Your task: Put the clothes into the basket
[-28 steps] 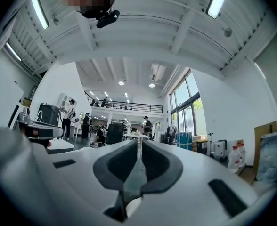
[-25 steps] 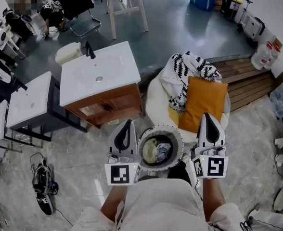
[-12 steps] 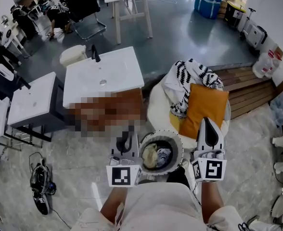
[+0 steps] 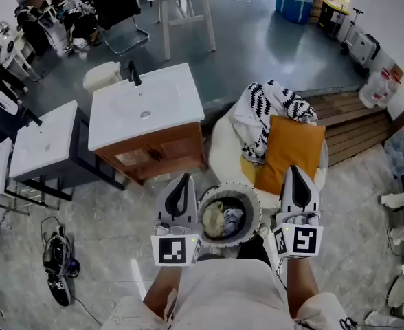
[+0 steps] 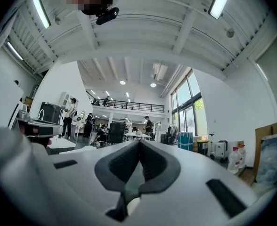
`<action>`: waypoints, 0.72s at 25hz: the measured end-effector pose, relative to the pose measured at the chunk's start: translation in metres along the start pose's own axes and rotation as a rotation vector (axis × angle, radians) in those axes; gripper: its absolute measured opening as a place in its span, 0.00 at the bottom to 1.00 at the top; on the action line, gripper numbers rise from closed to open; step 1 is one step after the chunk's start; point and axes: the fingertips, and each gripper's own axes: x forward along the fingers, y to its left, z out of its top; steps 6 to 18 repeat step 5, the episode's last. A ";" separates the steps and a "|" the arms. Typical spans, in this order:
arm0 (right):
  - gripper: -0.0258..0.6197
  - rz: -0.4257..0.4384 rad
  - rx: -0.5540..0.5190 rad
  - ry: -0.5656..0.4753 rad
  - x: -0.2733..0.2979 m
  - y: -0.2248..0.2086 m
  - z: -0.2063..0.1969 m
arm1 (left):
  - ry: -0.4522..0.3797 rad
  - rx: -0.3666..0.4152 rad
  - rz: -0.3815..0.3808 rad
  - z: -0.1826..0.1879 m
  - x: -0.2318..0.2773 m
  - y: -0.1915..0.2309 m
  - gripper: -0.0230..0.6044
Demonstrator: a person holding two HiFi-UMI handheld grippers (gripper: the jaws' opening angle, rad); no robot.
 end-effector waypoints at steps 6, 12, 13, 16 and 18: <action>0.02 -0.003 0.003 -0.002 -0.004 -0.001 -0.001 | 0.002 0.000 0.003 -0.001 -0.003 -0.001 0.04; 0.02 -0.003 0.003 -0.002 -0.004 -0.001 -0.001 | 0.002 0.000 0.003 -0.001 -0.003 -0.001 0.04; 0.02 -0.003 0.003 -0.002 -0.004 -0.001 -0.001 | 0.002 0.000 0.003 -0.001 -0.003 -0.001 0.04; 0.02 -0.003 0.003 -0.002 -0.004 -0.001 -0.001 | 0.002 0.000 0.003 -0.001 -0.003 -0.001 0.04; 0.02 -0.003 0.003 -0.002 -0.004 -0.001 -0.001 | 0.002 0.000 0.003 -0.001 -0.003 -0.001 0.04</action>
